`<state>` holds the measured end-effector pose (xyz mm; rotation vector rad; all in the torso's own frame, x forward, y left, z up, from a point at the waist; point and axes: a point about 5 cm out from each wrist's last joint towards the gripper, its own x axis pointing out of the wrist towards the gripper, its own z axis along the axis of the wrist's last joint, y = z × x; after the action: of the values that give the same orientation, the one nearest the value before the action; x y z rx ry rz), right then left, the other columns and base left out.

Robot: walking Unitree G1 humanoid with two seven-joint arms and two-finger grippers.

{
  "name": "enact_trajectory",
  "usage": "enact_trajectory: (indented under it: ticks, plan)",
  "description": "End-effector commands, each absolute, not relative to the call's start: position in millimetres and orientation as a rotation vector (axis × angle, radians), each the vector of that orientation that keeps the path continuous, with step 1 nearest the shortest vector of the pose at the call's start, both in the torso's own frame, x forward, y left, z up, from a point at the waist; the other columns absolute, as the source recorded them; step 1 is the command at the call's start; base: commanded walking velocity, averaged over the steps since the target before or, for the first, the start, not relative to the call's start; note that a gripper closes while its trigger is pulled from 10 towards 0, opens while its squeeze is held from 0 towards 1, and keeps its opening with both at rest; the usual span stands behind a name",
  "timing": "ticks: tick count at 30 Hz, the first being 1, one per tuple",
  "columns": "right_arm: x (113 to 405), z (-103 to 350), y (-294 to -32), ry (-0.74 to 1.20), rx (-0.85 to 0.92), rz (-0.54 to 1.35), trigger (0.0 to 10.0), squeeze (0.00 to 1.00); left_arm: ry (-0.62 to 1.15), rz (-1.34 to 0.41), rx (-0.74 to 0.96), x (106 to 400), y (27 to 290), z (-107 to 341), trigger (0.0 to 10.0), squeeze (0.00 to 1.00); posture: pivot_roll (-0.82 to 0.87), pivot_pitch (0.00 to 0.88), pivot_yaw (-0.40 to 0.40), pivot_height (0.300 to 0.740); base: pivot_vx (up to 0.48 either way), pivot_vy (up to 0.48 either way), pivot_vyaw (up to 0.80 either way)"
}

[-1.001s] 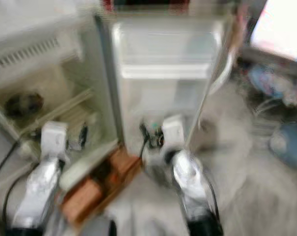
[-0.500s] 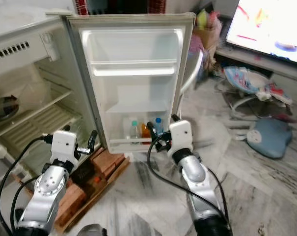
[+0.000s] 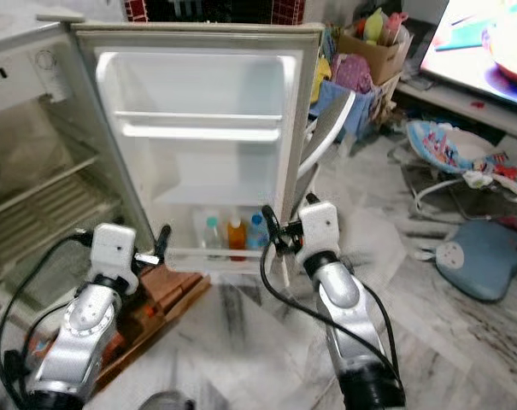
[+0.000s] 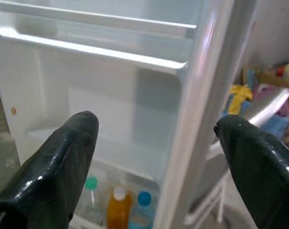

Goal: Restocking fridge

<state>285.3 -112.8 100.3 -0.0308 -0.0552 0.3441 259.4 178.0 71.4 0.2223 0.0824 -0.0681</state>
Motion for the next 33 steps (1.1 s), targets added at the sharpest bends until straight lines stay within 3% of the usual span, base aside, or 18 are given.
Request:
enact_trajectory:
  ticks: [1,7,33]
  plan:
    - [286.9,103.5,-119.2,-0.071,-0.052,0.33,10.0,0.0,0.068,-0.09,0.236,263.2,172.9,76.5,10.0,0.0,0.11,0.001,-0.007,0.74,0.0,0.0,0.0]
    - [292.0,111.5,-120.5,-0.11,-0.081,0.343,10.0,0.0,0.063,-0.077,0.236,263.4,172.7,77.6,10.0,0.0,0.11,0.006,-0.015,0.74,0.263,-0.297,0.0]
    - [287.0,104.0,-113.2,-0.092,-0.122,0.462,10.0,0.0,0.146,-0.067,0.241,252.3,163.1,58.4,10.0,0.0,0.11,0.006,-0.03,0.74,0.167,-0.407,0.76]
